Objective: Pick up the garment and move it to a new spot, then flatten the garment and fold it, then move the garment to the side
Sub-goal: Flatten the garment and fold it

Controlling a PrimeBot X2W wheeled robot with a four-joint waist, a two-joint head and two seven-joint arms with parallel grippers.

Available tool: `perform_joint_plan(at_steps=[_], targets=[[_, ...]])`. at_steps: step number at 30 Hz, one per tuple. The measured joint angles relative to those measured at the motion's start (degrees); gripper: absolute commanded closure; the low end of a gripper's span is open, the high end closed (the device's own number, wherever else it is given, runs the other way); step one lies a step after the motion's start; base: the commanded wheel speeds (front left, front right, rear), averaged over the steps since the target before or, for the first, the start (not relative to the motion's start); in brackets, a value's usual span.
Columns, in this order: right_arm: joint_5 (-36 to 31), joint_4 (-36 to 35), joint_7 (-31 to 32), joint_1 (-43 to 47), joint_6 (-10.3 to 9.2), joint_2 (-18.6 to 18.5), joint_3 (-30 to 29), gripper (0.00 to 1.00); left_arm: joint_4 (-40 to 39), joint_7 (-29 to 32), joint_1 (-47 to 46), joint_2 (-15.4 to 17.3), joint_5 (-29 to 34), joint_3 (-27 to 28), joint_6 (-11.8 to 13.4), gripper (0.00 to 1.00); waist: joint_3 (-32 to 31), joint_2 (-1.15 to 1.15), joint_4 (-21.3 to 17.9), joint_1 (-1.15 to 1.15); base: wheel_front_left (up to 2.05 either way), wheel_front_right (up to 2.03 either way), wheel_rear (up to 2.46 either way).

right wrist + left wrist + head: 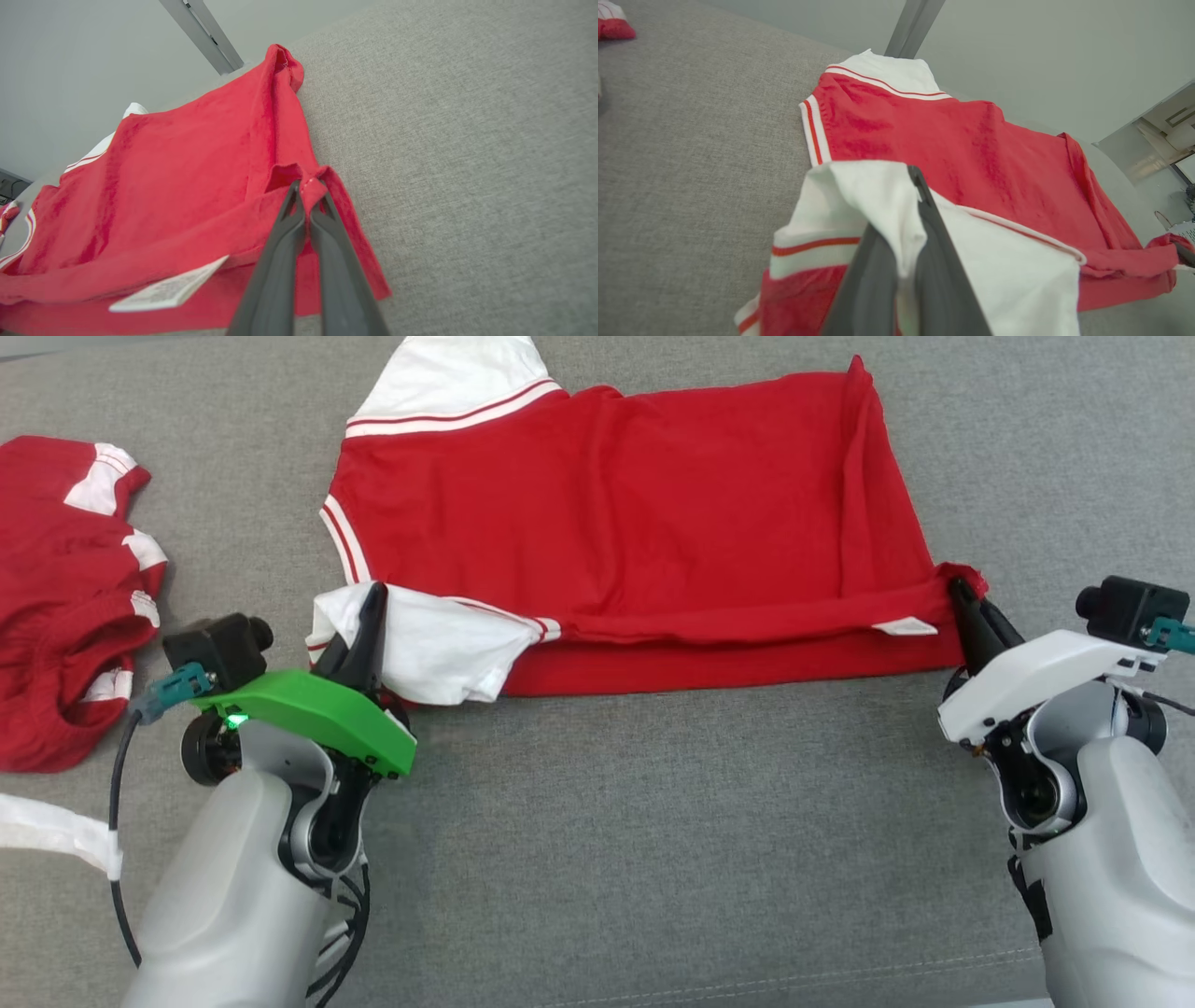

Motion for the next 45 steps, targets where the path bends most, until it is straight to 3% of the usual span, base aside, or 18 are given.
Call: perform_joint_plan(at_steps=[1,2,3,11,22,35,36,37,38,39,45], targets=[[-0.33,0.83,-0.27,-0.98,0.00,-0.04,0.18,0.76,1.09,-0.08,-1.04,-0.01,0.03,-0.05,-0.32,0.63,0.23,0.00,-0.05,0.00,0.00,0.00,0.00],[-0.51,1.53,-1.03,-1.77,0.00,-0.01,0.27,0.04,2.01,-0.91,-1.98,-0.10,0.26,-0.01,-0.44,0.00,0.44,0.00,-0.08,0.00,0.00,0.00,0.00],[-0.49,2.18,-1.47,-2.39,0.00,0.01,0.27,0.00,2.74,-1.64,-2.79,-0.21,0.54,0.00,-0.46,0.00,0.59,0.00,-0.10,0.00,0.00,0.00,0.00],[-0.40,5.19,-7.13,-2.57,0.00,-1.81,2.93,0.00,7.59,-9.10,-4.07,-0.67,1.79,0.57,-2.01,0.00,0.26,0.00,0.12,0.00,0.00,0.00,0.00],[-3.82,5.38,-10.72,3.27,0.00,-6.95,7.83,0.00,8.91,-11.16,4.59,1.00,5.37,-0.03,-2.09,0.00,-1.18,0.00,0.33,0.00,0.00,0.00,0.00],[-6.84,13.14,-12.46,-0.86,0.00,-5.90,9.80,0.00,14.04,-11.39,3.59,0.32,7.05,-0.80,-1.72,0.00,-0.17,0.00,0.72,0.00,0.00,0.00,0.00],[-6.42,14.05,-12.47,-1.58,0.00,-5.48,10.01,0.00,14.77,-11.43,2.95,0.05,6.98,-0.89,-1.96,0.04,-0.02,0.00,0.78,0.00,0.00,0.00,0.00],[-6.03,14.79,-12.47,-2.21,0.00,-5.19,10.24,0.00,15.29,-11.43,2.44,-0.26,6.70,-0.91,-2.18,0.51,0.10,0.00,0.82,0.00,0.00,0.00,0.00],[-5.55,15.75,-12.35,-3.03,0.00,-4.89,10.53,0.69,15.80,-11.43,1.85,-0.75,6.24,-0.89,-2.43,0.95,0.23,0.00,0.86,0.00,0.00,0.00,0.00],[-5.09,16.72,-12.36,-3.75,0.00,-4.75,10.88,0.98,16.26,-11.43,1.30,-1.21,5.66,-0.94,-2.72,1.00,0.31,0.00,0.90,0.00,0.00,0.00,0.00],[-3.01,19.75,-15.17,-5.21,0.00,-4.14,13.02,1.00,16.03,-11.43,0.56,-1.90,3.80,-0.37,-3.78,1.00,-0.61,0.00,1.05,0.00,0.00,0.00,0.00]])
